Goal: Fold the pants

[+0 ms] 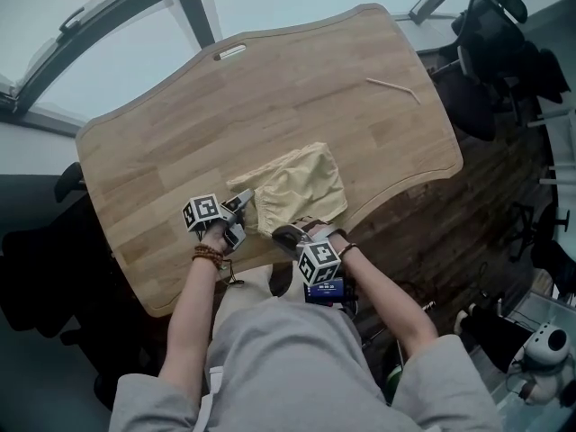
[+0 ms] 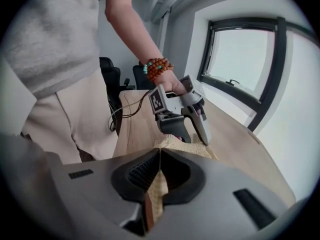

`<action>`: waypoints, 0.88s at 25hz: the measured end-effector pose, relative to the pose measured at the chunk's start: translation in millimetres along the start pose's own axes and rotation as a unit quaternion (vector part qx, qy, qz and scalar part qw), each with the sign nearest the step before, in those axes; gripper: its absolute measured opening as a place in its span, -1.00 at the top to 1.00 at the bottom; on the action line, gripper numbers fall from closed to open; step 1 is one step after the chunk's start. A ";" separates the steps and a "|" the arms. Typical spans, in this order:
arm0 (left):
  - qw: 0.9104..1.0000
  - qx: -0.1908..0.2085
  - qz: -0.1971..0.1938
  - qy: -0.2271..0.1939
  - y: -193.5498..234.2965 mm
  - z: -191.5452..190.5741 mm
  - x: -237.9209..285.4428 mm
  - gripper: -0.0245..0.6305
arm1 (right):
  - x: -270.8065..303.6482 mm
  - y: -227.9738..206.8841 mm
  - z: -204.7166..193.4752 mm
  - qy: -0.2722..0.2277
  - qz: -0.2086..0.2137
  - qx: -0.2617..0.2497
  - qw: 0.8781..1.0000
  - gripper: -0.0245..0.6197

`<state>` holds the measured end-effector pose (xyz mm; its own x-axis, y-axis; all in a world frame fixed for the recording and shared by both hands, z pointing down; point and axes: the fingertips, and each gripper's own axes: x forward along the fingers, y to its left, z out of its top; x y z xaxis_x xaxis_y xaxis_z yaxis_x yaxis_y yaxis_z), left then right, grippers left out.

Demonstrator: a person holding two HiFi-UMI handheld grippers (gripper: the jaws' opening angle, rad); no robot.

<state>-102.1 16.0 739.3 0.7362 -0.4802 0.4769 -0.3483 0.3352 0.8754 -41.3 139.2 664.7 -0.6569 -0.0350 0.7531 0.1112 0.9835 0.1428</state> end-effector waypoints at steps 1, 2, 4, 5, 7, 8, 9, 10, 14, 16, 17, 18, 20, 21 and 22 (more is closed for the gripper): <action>1.000 0.018 0.007 0.022 -1.0 -7.2 8.6 0.16 | 1.9 2.3 -0.5 0.002 0.003 -0.007 1.000 0.89; 0.998 0.040 0.011 0.039 -4.3 -12.6 16.2 0.16 | 3.7 4.0 -1.5 0.004 0.006 -0.010 1.000 0.88; 0.994 0.099 0.014 0.032 -16.4 -10.4 21.9 0.59 | 5.5 5.5 -4.0 0.006 0.010 -0.010 1.000 0.89; 0.991 0.130 0.009 0.015 -25.2 -4.5 18.9 0.79 | 5.8 5.0 -4.9 0.005 0.010 -0.008 1.000 0.88; 0.984 0.178 -0.021 -0.014 -46.3 4.0 7.3 0.80 | 6.5 1.9 -6.2 0.002 0.001 -0.007 1.000 0.89; 0.978 0.202 -0.034 -0.024 -53.1 5.8 1.2 0.80 | 8.6 1.3 -7.3 0.001 -0.003 -0.012 1.000 0.88; 0.972 0.231 -0.031 -0.033 -52.0 8.0 -4.8 0.80 | 13.1 3.5 -9.5 0.003 -0.004 -0.021 1.000 0.88; 0.965 0.260 -0.008 -0.043 -41.4 11.9 -10.8 0.80 | 20.4 9.5 -13.4 0.008 0.005 -0.032 0.999 0.88; 0.957 0.256 0.106 -0.082 21.4 25.8 -31.3 0.63 | 37.3 40.5 -36.8 0.047 0.104 -0.048 0.992 0.37; 0.958 0.246 0.104 -0.105 18.4 29.8 -42.8 0.44 | 24.0 25.3 -36.8 0.035 0.099 -0.026 0.994 0.37; 0.955 0.253 0.099 -0.121 10.6 33.1 -49.7 0.37 | 13.6 9.5 -34.3 0.022 0.081 -0.004 0.996 0.37; 0.950 0.263 0.095 -0.139 0.6 36.5 -57.1 0.33 | 2.2 -9.5 -32.3 0.007 0.058 0.024 0.998 0.37; 0.941 0.282 0.085 -0.169 -20.1 40.2 -71.4 0.29 | -18.7 -52.7 -35.5 -0.011 0.002 0.079 0.997 0.38; 0.937 0.294 0.078 -0.175 -30.3 38.0 -75.8 0.29 | -25.8 -74.7 -42.1 -0.011 -0.030 0.100 0.994 0.39; 0.932 0.310 0.069 -0.171 -40.4 31.6 -76.0 0.29 | -29.8 -94.9 -51.7 -0.005 -0.064 0.117 0.991 0.39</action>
<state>-162.3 13.3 670.2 0.4681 -0.7336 0.4926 -0.7731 -0.0700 0.6304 6.3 37.7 661.9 -0.6619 -0.1611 0.7321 -0.1484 0.9855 0.0827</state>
